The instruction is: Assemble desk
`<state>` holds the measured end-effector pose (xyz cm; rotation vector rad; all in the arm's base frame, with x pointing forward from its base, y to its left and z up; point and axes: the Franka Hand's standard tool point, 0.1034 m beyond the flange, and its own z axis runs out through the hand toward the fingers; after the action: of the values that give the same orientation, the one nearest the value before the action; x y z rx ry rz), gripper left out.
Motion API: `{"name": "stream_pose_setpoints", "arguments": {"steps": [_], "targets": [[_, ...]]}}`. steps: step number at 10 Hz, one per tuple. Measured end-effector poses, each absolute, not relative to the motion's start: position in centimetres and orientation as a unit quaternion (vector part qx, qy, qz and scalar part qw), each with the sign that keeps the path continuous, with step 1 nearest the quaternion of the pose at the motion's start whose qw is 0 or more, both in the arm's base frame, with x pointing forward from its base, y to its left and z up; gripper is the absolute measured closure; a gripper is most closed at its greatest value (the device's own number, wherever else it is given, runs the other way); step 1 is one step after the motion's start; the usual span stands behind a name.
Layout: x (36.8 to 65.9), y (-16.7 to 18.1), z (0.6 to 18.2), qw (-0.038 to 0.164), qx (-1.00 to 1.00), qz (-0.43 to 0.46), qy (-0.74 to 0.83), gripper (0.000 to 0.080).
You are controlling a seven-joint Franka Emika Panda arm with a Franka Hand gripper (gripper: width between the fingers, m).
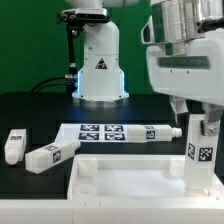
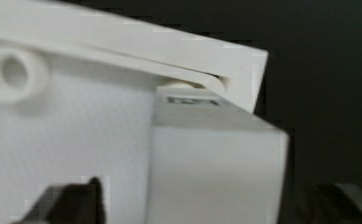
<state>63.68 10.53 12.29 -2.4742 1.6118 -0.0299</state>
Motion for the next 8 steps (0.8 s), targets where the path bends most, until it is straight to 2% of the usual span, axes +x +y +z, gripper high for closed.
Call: {"name": "stream_pose_setpoints", "arguments": {"steps": [1,4,5,7,8], "targets": [[63.84,11.14,12.54,0.096,-0.877,-0.018,0.471,0.0183],[63.85,11.14,12.55,0.094,-0.924,-0.027,0.369,0.0151],[63.82,11.13,12.54,0.082,-0.951,-0.037,0.297,0.0151],[63.78,11.37,12.29,0.043,-0.996,-0.062,0.051,0.0150],[63.77,11.18,12.21,0.039,-0.997,-0.062,0.021,0.0150]]}}
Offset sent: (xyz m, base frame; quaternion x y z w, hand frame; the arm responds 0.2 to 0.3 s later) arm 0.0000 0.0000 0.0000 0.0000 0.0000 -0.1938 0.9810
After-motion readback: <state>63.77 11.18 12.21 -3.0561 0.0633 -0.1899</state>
